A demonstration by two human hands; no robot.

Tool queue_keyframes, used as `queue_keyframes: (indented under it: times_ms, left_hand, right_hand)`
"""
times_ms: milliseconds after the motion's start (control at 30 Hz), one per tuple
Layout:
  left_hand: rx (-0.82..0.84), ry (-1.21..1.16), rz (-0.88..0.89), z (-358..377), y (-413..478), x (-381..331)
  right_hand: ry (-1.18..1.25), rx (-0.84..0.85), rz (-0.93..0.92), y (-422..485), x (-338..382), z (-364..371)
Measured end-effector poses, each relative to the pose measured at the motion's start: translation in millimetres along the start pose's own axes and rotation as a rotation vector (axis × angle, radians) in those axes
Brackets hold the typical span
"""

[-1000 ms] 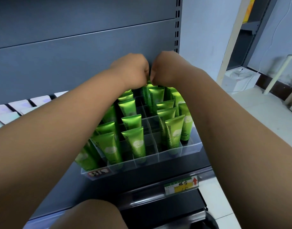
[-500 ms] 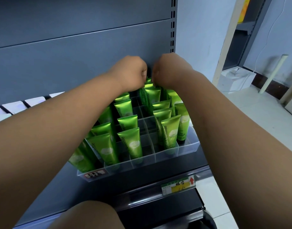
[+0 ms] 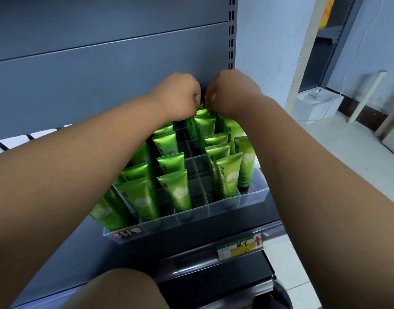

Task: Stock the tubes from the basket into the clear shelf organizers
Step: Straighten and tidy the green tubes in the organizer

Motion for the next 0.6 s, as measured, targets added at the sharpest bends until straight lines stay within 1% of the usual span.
queue_keyframes:
  times_ms: [133, 267, 333, 533, 600]
  left_hand:
    - [-0.019, -0.043, 0.000, -8, -3, -1]
    - [-0.072, -0.086, 0.029, -19, -8, -6]
    - [-0.080, -0.094, 0.035, -22, -11, -9]
    - [-0.028, -0.074, 0.022, -18, -19, -16]
    - [-0.002, -0.061, 0.010, -14, -20, -14]
  right_hand:
    - [0.054, 0.023, -0.024, -2, 6, -11]
    - [0.075, 0.010, -0.118, -6, 15, -31]
    - [0.066, 0.039, -0.143, -9, 17, -38]
    - [-0.018, 0.169, -0.136, -25, 14, -39]
    - [-0.055, 0.190, -0.175, -30, 14, -39]
Point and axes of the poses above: each hand's wrist, its own y-axis towards the middle knuckle, its own z-axis out of the palm, x = y × z, the point moved 5 cm from there along y, towards the middle knuckle, and after that the axes turned 10 degrees about -x, right-handed, at the moved point
